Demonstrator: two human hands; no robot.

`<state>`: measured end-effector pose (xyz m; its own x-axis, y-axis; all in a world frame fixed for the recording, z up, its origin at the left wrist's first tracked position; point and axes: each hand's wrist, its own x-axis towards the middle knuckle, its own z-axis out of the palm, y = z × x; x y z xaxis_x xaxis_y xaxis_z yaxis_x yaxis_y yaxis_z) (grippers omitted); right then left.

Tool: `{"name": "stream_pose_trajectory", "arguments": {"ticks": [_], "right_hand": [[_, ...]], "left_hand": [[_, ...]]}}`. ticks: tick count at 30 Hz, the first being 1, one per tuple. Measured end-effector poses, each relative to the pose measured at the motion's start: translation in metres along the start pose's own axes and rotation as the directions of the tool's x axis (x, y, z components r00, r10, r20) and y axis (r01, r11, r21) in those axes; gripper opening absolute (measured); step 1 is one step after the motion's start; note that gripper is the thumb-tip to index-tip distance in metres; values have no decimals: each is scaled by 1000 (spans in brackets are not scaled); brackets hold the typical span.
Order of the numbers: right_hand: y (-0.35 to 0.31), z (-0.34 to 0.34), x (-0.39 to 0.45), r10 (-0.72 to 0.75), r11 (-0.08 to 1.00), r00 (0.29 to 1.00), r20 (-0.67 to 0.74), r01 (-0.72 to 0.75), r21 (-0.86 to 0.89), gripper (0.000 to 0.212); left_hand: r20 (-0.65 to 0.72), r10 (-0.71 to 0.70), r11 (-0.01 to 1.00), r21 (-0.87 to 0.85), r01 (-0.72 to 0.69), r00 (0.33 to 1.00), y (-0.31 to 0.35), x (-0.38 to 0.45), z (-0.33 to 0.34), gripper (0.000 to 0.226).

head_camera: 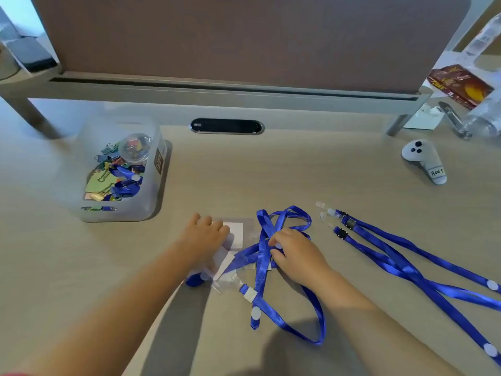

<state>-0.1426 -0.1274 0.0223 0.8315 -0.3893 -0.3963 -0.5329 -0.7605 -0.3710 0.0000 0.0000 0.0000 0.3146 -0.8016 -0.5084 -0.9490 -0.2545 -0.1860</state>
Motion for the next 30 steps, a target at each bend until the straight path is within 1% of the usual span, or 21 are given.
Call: {"name": "stream_pose_trajectory", "arguments": {"ticks": [4, 6, 7, 8, 9, 11, 13, 16, 19, 20, 24, 26, 28, 30], "right_hand": [[1, 4, 0, 0, 1000, 1000, -4, 0, 19, 28], [0, 6, 2, -2, 1000, 1000, 1, 2, 26, 27], [0, 6, 2, -7, 1000, 1000, 1, 7, 30, 27], [-2, 5, 2, -16, 999, 1000, -12, 17, 42, 27], [-3, 5, 2, -20, 998, 1000, -11, 21, 58, 27], [-6, 5, 2, -31, 994, 999, -4, 32, 102, 28], [-10, 5, 3, -44, 987, 999, 25, 40, 154, 31], [-18, 3, 4, -74, 977, 993, 97, 52, 208, 38], [-22, -1, 6, -71, 970, 992, 103, 44, 239, 42], [-23, -2, 6, -62, 959, 993, 98, 32, 281, 39], [-29, -12, 6, -68, 906, 994, 90, 23, 424, 20], [-32, -17, 6, -69, 857, 992, 104, 6, 516, 17], [-36, -22, 7, -68, 800, 992, 105, -9, 600, 23], [-40, -28, 8, -56, 741, 995, 85, -15, 671, 29]], "left_hand": [[31, -68, 998, -9, 69, 997, -2, -1, 9, 79], [94, -89, 995, -33, 93, 992, -2, -2, 9, 82], [119, -105, 990, -80, 115, 987, -2, -3, 7, 78], [118, -122, 978, -155, 139, 986, -3, -5, 6, 69], [117, -133, 951, -265, 160, 984, -4, -6, 3, 54], [118, -136, 854, -488, 177, 984, -9, -10, -6, 28], [83, -115, 797, -587, 142, 990, -16, -13, -18, 18], [5, -72, 813, -579, 61, 997, -26, -16, -35, 13], [-11, -55, 848, -529, 41, 998, -31, -21, -49, 10], [-18, -57, 841, -540, 38, 998, -33, -23, -52, 6], [-43, -109, 783, -619, 59, 993, -39, -28, -57, 6], [-50, -176, 695, -714, 88, 983, -43, -27, -53, 16], [-66, -280, 540, -836, 100, 958, -44, -27, -49, 23], [-85, -392, 375, -924, 74, 916, -41, -27, -47, 31]]}}
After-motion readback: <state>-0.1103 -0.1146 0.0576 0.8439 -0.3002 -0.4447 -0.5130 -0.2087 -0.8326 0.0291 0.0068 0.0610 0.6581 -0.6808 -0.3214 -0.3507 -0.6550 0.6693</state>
